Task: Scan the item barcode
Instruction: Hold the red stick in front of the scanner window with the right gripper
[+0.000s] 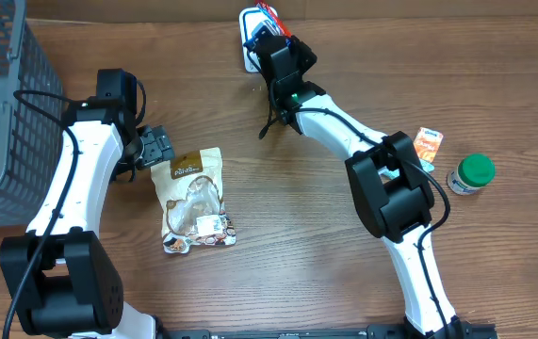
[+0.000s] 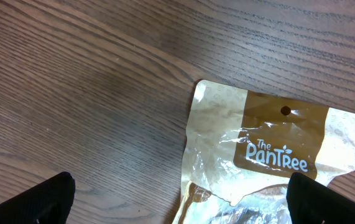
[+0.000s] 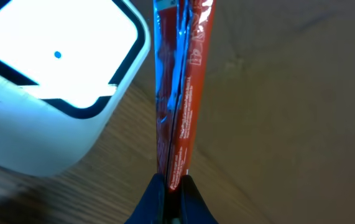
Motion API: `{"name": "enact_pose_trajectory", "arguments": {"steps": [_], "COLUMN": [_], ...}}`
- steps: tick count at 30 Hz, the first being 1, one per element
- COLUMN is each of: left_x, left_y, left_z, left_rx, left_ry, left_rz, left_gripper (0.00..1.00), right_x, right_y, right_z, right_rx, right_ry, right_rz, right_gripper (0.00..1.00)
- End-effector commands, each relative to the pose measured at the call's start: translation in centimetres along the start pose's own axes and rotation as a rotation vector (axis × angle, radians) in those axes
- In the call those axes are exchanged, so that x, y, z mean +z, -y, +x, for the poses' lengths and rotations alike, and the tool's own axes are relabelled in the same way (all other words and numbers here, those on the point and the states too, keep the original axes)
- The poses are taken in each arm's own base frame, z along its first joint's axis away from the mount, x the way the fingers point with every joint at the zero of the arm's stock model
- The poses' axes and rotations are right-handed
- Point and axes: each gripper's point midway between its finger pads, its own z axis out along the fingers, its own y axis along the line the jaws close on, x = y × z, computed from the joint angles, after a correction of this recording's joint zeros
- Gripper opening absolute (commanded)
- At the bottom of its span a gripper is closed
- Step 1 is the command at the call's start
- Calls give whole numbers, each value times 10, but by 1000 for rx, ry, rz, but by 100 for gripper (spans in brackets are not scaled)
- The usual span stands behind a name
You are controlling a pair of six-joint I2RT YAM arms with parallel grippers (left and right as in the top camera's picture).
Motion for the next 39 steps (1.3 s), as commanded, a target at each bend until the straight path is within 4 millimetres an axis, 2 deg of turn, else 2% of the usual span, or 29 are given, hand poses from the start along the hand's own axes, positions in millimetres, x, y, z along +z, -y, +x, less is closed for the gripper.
{"name": "enact_pose_trajectory", "arguments": {"steps": [1,8,16,24,31,35,39], "left_x": [-7,-7,-7,-7,-7,-7,-7], "left_y": [-2,-2,-2,-2,-2,-2,-2], "left_z": [-4,-4,-4,-4,-4,-4,-4], "left_rx": [3,3,3,3,3,3,3], "left_ry": [26,25,25,26,25,25,26], "left_rz": [-4,-4,-4,-4,-4,-4,-4], "left_gripper": [100,100,100,100,100,100,100], "right_x": [10,16,22,12,7,7,-2], "right_y": [1,-5,-18,-27,-33,-30,-9], "right_z": [13,23,42,24,20,22,10], "right_rx": [-152,-217,-387,-427,-436,-462,-368], "right_ry": [-46,-76,-143,-102,-98,-117,-105], "right_rz": [69,91,99,108,106,117,153], "right_gripper": [4,3,3,4,3,3,3]}}
